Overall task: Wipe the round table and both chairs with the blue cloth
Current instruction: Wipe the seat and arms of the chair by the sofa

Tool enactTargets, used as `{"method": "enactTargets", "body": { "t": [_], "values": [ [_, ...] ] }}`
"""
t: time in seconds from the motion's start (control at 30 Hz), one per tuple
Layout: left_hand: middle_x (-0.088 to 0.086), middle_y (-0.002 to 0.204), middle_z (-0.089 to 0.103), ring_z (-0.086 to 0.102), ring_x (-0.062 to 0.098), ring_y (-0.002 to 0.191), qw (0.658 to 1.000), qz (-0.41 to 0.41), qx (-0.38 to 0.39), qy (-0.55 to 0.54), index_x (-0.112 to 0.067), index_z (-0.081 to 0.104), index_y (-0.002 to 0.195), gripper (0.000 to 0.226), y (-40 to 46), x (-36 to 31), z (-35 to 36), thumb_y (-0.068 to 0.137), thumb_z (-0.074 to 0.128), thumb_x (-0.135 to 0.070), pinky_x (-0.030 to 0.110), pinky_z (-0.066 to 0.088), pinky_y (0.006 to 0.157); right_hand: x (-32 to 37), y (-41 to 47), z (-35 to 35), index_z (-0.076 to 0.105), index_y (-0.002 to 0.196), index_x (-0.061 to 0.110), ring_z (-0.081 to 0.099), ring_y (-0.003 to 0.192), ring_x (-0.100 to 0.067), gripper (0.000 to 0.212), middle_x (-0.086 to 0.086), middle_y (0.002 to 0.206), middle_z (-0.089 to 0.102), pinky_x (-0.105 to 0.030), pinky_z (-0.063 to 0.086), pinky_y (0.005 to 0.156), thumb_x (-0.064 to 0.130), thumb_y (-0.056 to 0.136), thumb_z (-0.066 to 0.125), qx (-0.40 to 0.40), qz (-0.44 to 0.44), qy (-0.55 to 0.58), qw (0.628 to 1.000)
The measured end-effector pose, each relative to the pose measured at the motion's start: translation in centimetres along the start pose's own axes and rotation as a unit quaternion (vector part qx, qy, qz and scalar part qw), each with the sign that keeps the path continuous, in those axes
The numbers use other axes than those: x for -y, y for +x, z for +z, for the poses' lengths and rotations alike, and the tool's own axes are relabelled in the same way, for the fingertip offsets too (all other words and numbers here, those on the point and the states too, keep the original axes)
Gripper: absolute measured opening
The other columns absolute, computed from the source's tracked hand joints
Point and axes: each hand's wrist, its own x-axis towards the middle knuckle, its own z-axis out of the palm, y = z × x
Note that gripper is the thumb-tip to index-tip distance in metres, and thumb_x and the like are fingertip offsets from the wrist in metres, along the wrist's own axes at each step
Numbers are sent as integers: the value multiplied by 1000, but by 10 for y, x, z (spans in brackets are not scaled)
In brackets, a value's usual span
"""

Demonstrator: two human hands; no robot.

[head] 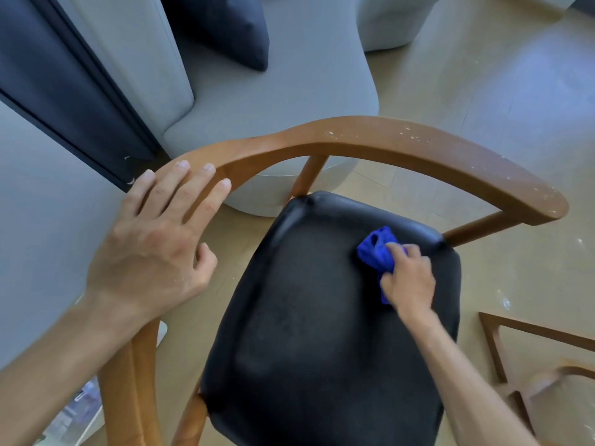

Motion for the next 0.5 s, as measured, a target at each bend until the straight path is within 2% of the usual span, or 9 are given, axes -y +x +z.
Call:
{"method": "enactTargets", "body": {
  "t": [0.13,0.2,0.27,0.33,0.4,0.47,0.5],
  "values": [
    [16,151,38,35,36,139,1000,7,-3,-2,-10,39,145,67,1,-1,-1,81,41,-26,53,24,115,29,-100,16,67,103,18,54,78,-33,51,-7,102,62,-36,52,59,3,55,66,15,-158,31,987],
    [17,150,39,35,37,139,1000,7,-3,-7,-9,40,145,67,-1,0,-2,79,42,-25,53,24,116,34,-149,25,67,98,23,56,72,-28,52,0,97,63,-32,52,55,6,48,68,74,-226,51,970],
    [17,149,41,36,37,138,1000,0,-2,-16,-8,42,143,67,0,0,-4,78,43,-24,53,24,115,34,-176,25,66,100,29,55,73,-20,57,8,99,61,-25,49,54,6,49,67,158,-252,55,953],
    [18,146,44,39,38,136,1000,-3,-1,-24,-6,47,139,64,1,-1,-5,77,43,-23,54,26,114,31,-180,15,59,115,35,51,91,-15,59,16,114,54,-23,45,72,5,65,58,215,-232,88,945],
    [19,141,49,44,39,132,1000,-6,7,-26,-3,55,130,60,-1,-4,-11,75,40,-22,54,31,109,25,-181,-8,54,122,39,44,104,-9,60,26,120,47,-25,35,87,4,73,50,290,-164,143,932],
    [19,140,51,46,39,130,999,-12,47,-17,-1,61,122,57,-1,-7,-21,74,38,-24,53,34,102,23,-185,-42,57,117,40,42,105,-4,59,34,113,47,-28,33,91,3,71,54,239,-116,219,939],
    [18,142,48,43,37,132,996,-24,82,-17,-2,61,121,56,0,-11,-30,75,41,-27,52,34,101,22,-187,-65,59,113,40,46,104,-4,57,33,109,53,-29,37,92,4,68,57,213,-89,275,933]
  ]
}}
